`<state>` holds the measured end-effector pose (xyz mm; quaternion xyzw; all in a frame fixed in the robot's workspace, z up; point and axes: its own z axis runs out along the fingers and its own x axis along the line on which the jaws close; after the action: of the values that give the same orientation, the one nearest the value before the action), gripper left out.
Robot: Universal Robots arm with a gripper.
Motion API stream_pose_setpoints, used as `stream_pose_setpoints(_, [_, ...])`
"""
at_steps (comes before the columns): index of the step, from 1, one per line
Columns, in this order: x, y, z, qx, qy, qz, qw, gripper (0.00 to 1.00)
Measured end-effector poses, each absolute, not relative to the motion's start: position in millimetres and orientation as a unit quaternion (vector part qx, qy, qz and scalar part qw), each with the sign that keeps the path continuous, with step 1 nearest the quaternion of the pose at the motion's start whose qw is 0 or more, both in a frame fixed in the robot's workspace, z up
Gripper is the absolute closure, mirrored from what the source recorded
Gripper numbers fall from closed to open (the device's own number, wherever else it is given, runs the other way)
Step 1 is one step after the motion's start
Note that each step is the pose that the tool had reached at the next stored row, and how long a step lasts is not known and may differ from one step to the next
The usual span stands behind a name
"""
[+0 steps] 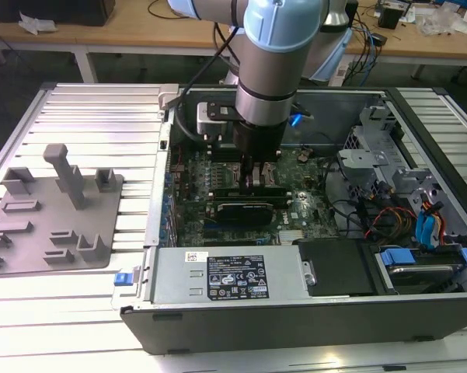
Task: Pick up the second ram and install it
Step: 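Insert the second ram into the second slot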
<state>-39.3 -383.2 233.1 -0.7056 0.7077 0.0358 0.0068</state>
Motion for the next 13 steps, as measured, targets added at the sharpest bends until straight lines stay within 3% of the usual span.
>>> stream_pose_setpoints(6, [-39.3, -383.1, 255.6, -0.706, 0.708, 0.035, 0.007, 0.77])
stream_pose_setpoints(13, [-23.9, -383.1, 256.9, -0.706, 0.708, 0.035, 0.007, 0.77])
